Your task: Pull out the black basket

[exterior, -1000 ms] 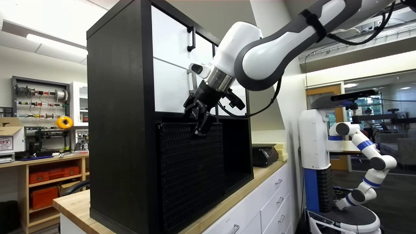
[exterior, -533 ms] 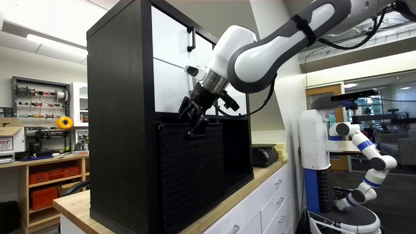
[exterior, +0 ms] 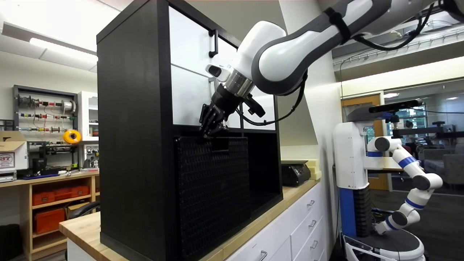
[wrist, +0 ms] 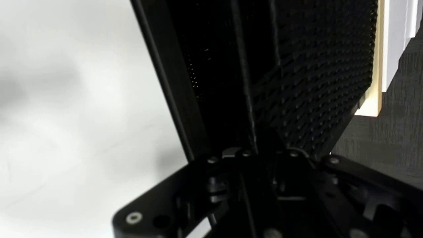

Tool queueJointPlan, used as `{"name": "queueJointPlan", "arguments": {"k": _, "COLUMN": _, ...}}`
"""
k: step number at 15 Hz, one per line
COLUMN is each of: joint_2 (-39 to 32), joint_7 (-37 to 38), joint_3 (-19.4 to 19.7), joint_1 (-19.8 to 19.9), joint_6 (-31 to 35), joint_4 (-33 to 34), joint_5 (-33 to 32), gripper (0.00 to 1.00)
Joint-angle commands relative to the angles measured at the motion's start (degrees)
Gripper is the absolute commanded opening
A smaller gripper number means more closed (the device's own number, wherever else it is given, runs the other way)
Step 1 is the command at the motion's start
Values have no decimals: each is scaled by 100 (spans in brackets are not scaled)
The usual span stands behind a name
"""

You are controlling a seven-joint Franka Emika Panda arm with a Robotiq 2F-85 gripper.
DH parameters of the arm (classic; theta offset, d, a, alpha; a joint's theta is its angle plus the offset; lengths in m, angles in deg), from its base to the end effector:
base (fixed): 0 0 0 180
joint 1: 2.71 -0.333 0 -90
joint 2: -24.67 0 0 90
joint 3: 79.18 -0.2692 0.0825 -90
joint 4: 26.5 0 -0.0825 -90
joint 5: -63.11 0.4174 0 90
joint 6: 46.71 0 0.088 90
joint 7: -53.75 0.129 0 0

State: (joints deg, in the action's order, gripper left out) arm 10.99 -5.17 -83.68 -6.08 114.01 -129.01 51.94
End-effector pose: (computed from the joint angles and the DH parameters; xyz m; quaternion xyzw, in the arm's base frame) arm 0.7003 0.1012 0.4346 0.7318 0.5642 0.3168 0.2138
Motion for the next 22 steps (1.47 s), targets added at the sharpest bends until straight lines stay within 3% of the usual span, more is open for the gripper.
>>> {"name": "queueJointPlan", "arguments": {"k": 1, "joint_2": 382, "joint_7": -402, "joint_3": -161, "joint_1": 133, "joint_6": -189, "joint_4": -261, "joint_5": 343, "gripper": 0}}
{"name": "queueJointPlan", "arguments": {"k": 8, "joint_2": 1215, "joint_7": -1022, "joint_3": -256, "joint_1": 76, "joint_6": -795, "joint_4": -954, "joint_5": 909, "gripper": 2}}
{"name": "queueJointPlan", "arguments": {"k": 19, "joint_2": 2664, "joint_7": -985, "joint_3": -101, "joint_1": -336, "joint_6": -1729, "joint_4": -2370, "joint_5": 1394, "gripper": 2}}
{"name": "queueJointPlan", "arguments": {"k": 20, "joint_2": 2748, "joint_7": -950, "joint_3": -90, "joint_1": -375, "joint_6": -1773, "joint_4": -2486, "joint_5": 1392, "gripper": 32}}
{"name": "queueJointPlan", "arguments": {"k": 22, "joint_2": 2892, "joint_7": -833, "joint_3": -64, "joint_1": -412, "joint_6": -1798, "joint_4": -2642, "joint_5": 1374, "gripper": 36}}
